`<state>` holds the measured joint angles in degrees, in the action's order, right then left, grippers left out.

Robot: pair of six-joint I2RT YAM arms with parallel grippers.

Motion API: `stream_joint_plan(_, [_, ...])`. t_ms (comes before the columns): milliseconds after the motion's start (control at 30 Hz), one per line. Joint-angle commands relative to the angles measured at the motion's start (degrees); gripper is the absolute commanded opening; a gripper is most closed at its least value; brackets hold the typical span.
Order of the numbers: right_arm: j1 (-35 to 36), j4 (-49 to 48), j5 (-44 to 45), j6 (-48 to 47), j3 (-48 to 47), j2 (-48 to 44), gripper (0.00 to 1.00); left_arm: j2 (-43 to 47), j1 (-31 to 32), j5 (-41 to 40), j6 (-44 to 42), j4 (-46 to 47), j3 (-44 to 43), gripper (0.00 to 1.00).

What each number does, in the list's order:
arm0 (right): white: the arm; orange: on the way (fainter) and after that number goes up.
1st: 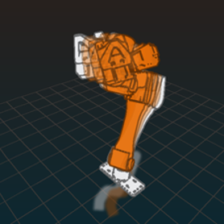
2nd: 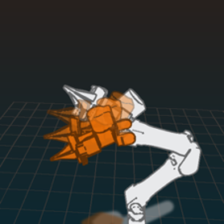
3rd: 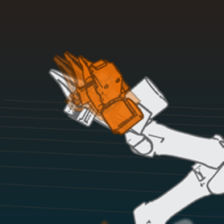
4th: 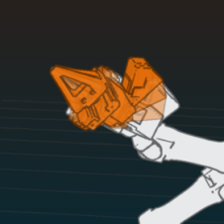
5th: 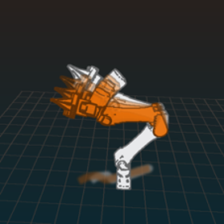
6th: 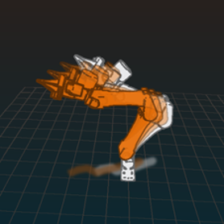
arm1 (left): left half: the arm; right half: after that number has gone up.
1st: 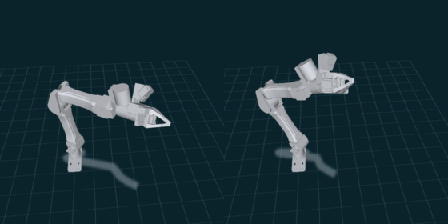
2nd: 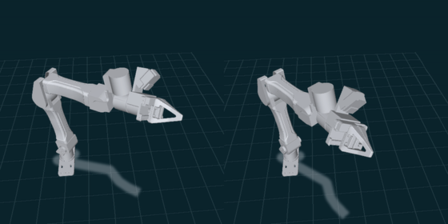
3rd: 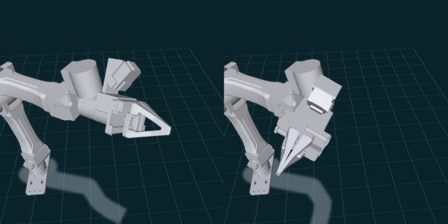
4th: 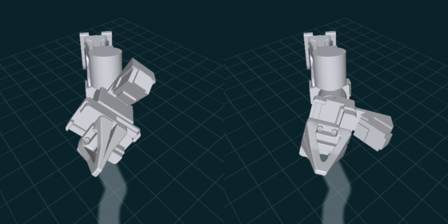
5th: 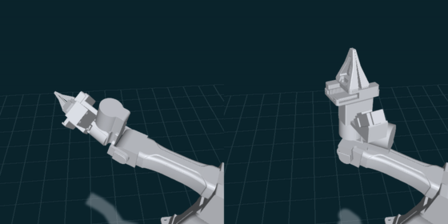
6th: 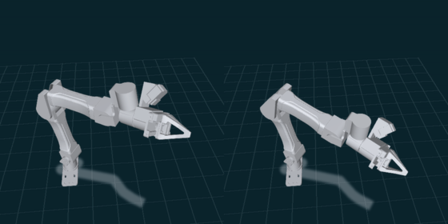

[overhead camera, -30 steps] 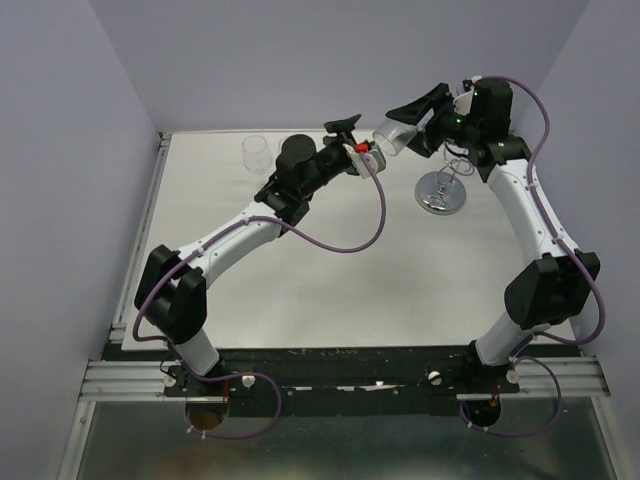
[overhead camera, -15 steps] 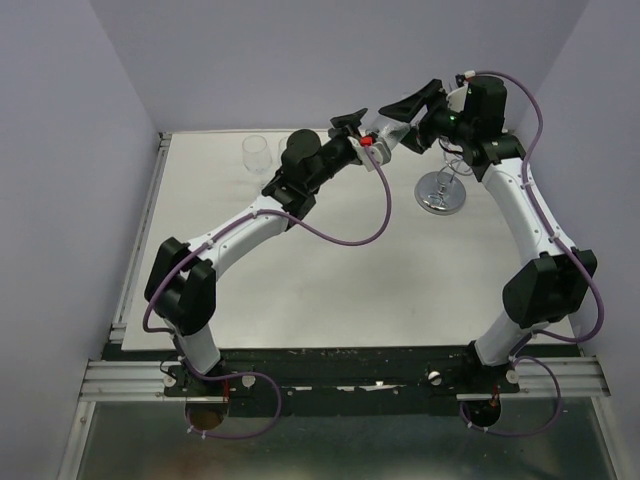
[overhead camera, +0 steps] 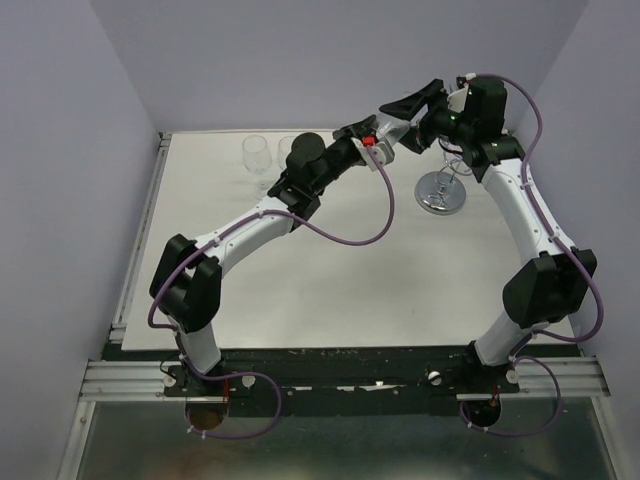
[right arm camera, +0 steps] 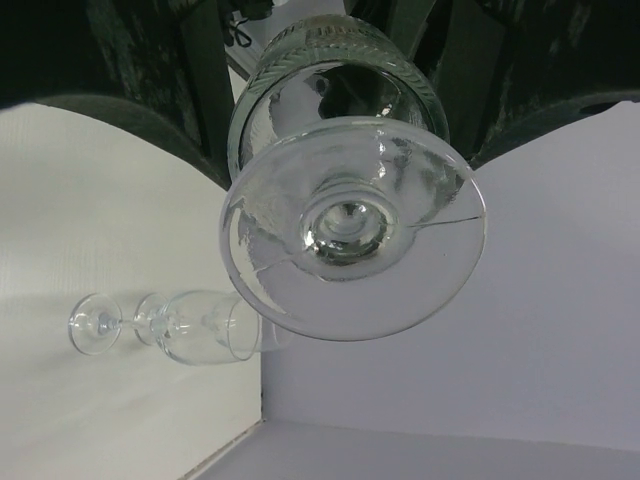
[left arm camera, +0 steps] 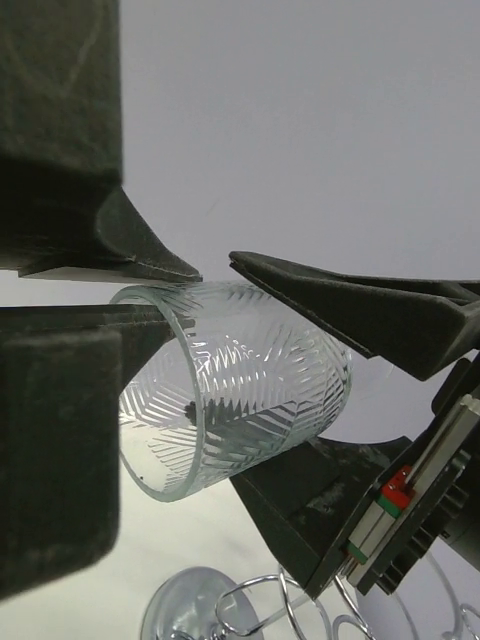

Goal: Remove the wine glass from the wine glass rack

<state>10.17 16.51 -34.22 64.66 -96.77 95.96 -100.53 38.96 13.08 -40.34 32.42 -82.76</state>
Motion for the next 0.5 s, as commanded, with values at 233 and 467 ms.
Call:
stream_joint_plan(233, [0.4, -0.8, -2.1, 0.8, 1.0, -1.6, 1.0, 1.2, 1.4, -1.8, 3.1, 3.3, -0.7, 0.0])
stream_joint_plan(467, [-1.2, 2.7, 1.8, 0.3, 3.7, -5.2, 1.0, 2.4, 1.6, -3.4, 4.3, 2.7, -0.6, 0.0])
